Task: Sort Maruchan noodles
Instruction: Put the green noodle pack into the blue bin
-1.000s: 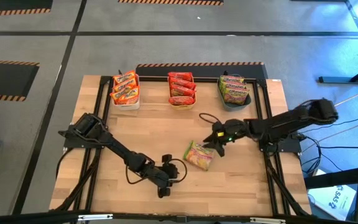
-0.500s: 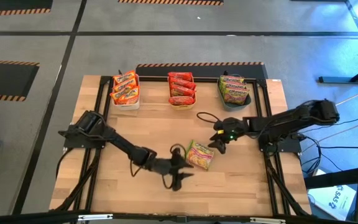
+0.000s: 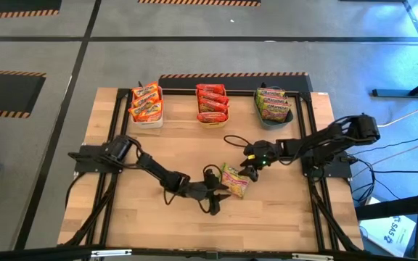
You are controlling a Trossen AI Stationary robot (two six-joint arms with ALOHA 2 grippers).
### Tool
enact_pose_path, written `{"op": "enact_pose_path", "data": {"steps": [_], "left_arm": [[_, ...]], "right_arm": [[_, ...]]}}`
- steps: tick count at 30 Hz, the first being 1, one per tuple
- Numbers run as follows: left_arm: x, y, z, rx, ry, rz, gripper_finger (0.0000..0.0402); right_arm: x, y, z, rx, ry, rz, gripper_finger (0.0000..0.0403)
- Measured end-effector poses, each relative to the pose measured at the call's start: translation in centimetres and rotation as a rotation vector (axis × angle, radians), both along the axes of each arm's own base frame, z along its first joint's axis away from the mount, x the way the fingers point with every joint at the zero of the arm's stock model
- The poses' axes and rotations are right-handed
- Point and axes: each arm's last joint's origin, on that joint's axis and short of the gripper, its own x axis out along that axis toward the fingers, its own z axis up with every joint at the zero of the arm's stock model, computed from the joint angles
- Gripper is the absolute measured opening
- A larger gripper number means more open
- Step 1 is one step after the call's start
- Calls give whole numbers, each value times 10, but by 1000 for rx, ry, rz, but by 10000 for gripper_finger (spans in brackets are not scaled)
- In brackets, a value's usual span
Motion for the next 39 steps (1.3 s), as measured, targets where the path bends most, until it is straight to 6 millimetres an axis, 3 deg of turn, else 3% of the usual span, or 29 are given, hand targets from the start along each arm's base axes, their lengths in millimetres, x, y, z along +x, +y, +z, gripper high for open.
{"op": "enact_pose_path", "data": {"steps": [11,16,23,32,35,39], "left_arm": [[-6,-1,-24,66,132,18,158],[-7,-1,-24,76,135,26,158],[-7,-1,-24,78,134,30,158],[-8,-2,-24,94,135,28,158],[-8,-3,-24,96,136,27,158],[-8,-3,-24,100,137,29,158]], "right_arm": [[8,2,7,38,-25,43,254],[13,2,12,67,-33,35,255],[15,8,4,137,5,26,255],[45,22,-7,151,0,89,255],[49,23,-4,168,3,109,240],[50,24,-3,182,0,128,187]]}}
